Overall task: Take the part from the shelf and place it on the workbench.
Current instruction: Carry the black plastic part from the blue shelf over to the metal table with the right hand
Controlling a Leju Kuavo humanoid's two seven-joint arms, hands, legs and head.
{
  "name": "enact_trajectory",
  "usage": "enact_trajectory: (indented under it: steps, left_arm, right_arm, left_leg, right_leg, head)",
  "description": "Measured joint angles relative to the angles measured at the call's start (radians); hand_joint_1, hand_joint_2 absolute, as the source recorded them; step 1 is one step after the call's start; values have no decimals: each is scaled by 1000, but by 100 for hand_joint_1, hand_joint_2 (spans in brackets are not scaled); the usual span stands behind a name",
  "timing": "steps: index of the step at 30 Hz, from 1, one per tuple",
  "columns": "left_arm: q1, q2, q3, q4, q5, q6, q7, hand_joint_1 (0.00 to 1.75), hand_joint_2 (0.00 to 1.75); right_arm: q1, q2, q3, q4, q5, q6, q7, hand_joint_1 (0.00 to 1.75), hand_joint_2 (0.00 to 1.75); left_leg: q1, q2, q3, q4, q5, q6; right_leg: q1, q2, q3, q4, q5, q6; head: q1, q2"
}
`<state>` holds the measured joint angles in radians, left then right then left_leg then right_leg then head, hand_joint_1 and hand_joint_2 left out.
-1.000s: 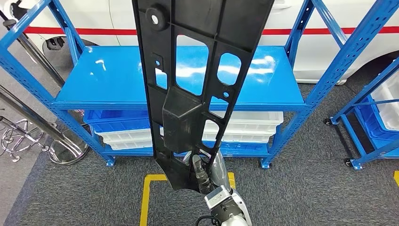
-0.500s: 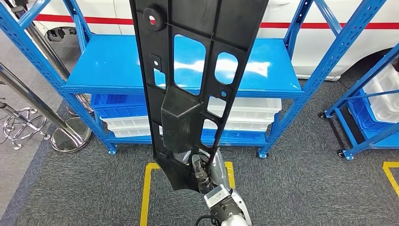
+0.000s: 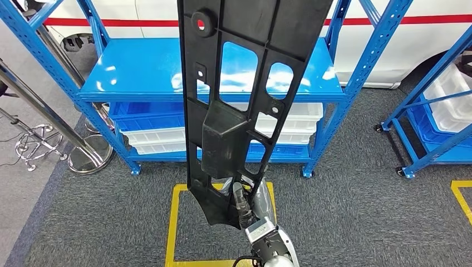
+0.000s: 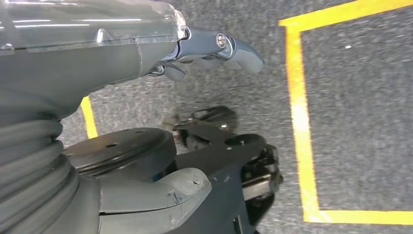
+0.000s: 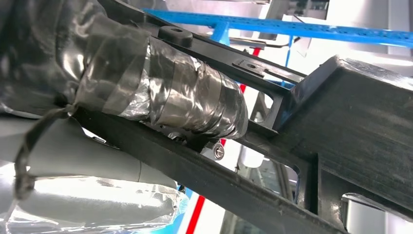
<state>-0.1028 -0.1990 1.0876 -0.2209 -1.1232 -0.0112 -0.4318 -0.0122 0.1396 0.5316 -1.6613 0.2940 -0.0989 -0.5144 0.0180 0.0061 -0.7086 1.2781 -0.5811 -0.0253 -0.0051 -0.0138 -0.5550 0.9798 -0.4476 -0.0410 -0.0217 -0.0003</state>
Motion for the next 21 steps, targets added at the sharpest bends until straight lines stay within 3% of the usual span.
enact_trajectory:
  steps: [1,2,5,6,8,9,11,12,13,14,15,16,17,18,20,21]
  left_arm:
    - [0,0,0,0,-1,0,0,0,175]
    - [-2,1,-2,0,-3,1,0,0,175]
    - [-11,4,-8,0,-6,1,-3,0,175]
    - [-14,4,-10,0,-6,1,-4,0,175]
    - [-15,6,-12,0,-6,1,-6,0,175]
    - [-16,6,-13,0,-5,1,-6,0,175]
    - [-17,8,-14,0,-4,0,-7,0,175]
    - [-17,8,-14,0,-3,-1,-8,0,175]
    - [-17,8,-15,0,-3,-1,-8,0,175]
    - [-16,8,-15,0,-4,-2,-10,0,175]
    - [-15,8,-16,0,-4,-3,-11,0,175]
    - [-13,8,-16,0,-5,-4,-12,0,175]
    - [-12,8,-17,0,-6,-5,-14,0,175]
    - [-10,7,-18,0,-7,-6,-15,0,175]
    - [-8,6,-21,0,-9,-6,-17,0,175]
    - [-8,6,-22,0,-10,-6,-17,0,175]
  right_arm:
    - [2,0,-1,0,0,0,0,175,0]
    - [4,0,-4,0,0,-1,0,175,0]
    - [13,0,-10,-3,0,-4,0,175,0]
    - [14,0,-11,-4,-1,-4,0,175,0]
    - [14,0,-13,-4,-1,-3,-1,175,0]
    - [15,0,-14,-4,-1,-3,-1,175,0]
    - [18,-1,-16,-4,-2,-3,-2,175,0]
    - [20,-2,-17,-4,-3,-3,-3,175,0]
    - [22,-2,-18,-4,-4,-3,-3,175,0]
    - [26,-3,-19,-4,-5,-3,-4,175,0]
    - [30,-4,-21,-4,-6,-3,-5,175,0]
    - [34,-5,-23,-5,-7,-3,-6,175,0]
    - [39,-5,-26,-6,-9,-3,-7,175,0]
    - [43,-5,-29,-8,-10,-3,-8,175,0]
    - [49,-5,-33,-14,-14,-2,-10,175,0]
    - [51,-5,-35,-17,-16,-2,-11,175,0]
  left_leg:
    - [0,0,7,14,14,0]
    - [0,0,57,-28,41,2]
    - [-6,-2,257,-282,62,16]
    - [-9,-3,274,-315,51,19]
    - [-8,-1,265,-323,62,30]
    - [-6,2,256,-324,70,39]
    - [-4,7,232,-323,92,55]
    - [-5,7,216,-320,103,60]
    - [-6,8,199,-316,114,61]
    - [-6,8,182,-312,126,60]
    - [-6,8,163,-307,136,59]
    - [-6,8,145,-301,145,57]
    - [-7,8,129,-295,153,54]
    - [-8,7,116,-290,161,51]
    - [-9,6,102,-284,176,40]
    - [-8,6,99,-284,184,34]
  right_leg:
    - [0,0,-13,4,6,1]
    - [1,0,-35,11,20,4]
    - [6,1,-85,25,62,20]
    - [6,-1,-88,24,72,26]
    - [4,0,-92,25,77,37]
    - [2,3,-98,41,55,42]
    - [-1,8,-122,125,-40,50]
    - [-2,8,-137,190,-93,53]
    - [-2,9,-148,254,-126,55]
    - [-2,9,-152,302,-135,56]
    - [-2,9,-139,318,-116,56]
    - [-2,9,-111,299,-85,54]
    - [-2,9,-65,247,-57,50]
    - [0,10,-10,172,-48,44]
    - [5,11,73,43,-69,34]
    - [9,12,88,13,-81,31]
  head:
    - [0,0]
    - [0,0]
    - [0,0]
    - [0,0]
    - [0,0]
    - [0,0]
    - [1,0]
    - [1,0]
    - [1,0]
    - [1,0]
    - [1,0]
    - [1,0]
    - [1,0]
    - [1,0]
    - [0,0]
    - [0,0]
